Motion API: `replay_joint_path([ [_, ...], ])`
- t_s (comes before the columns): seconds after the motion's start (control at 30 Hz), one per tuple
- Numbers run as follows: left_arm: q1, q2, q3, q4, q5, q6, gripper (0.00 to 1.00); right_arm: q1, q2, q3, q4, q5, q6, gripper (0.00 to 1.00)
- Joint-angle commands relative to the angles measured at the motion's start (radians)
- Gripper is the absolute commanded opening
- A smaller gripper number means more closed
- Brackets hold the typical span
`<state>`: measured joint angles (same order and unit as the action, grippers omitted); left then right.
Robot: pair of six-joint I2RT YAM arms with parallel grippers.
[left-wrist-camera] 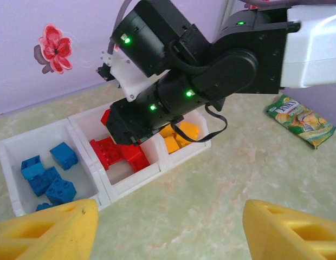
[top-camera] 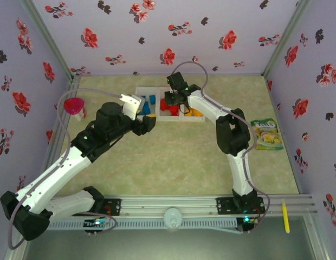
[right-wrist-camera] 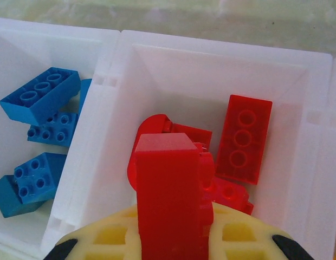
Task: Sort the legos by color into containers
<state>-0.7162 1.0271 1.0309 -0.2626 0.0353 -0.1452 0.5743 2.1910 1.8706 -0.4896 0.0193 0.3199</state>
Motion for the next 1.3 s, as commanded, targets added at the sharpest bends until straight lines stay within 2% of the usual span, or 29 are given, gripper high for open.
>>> replay_joint_path([
  [0.0,-0.003,-0.002,-0.009,0.019,0.031,0.026,0.71,0.004,0.019,0.055,-0.028,0.003,-0.028,0.22],
  [0.17,-0.004,0.006,0.003,0.01,0.029,0.032,0.71,0.004,0.017,0.069,-0.041,0.016,-0.043,0.29],
  [0.3,-0.004,0.011,0.013,-0.005,0.036,0.016,0.72,0.004,-0.017,0.069,-0.065,0.039,-0.072,0.51],
  [0.4,-0.004,0.004,0.005,-0.019,0.036,0.0,0.72,0.004,-0.07,0.049,-0.079,0.063,-0.097,0.61],
  [0.57,-0.005,-0.01,0.0,-0.027,0.033,-0.019,0.74,0.004,-0.184,-0.031,-0.068,0.086,-0.116,0.64],
  [0.73,-0.003,-0.009,0.007,-0.035,0.001,-0.031,0.78,0.004,-0.351,-0.196,-0.022,0.111,-0.125,0.7],
  [0.87,-0.002,0.004,0.019,-0.032,-0.045,-0.029,0.86,0.004,-0.474,-0.317,-0.008,0.127,-0.131,0.75],
  [1.1,0.026,0.092,0.139,-0.04,-0.106,0.047,0.95,0.001,-0.655,-0.47,-0.052,0.083,-0.163,0.86],
  [1.27,0.046,0.15,0.152,-0.027,-0.124,0.039,1.0,-0.006,-0.748,-0.529,-0.093,0.128,-0.175,0.92],
])
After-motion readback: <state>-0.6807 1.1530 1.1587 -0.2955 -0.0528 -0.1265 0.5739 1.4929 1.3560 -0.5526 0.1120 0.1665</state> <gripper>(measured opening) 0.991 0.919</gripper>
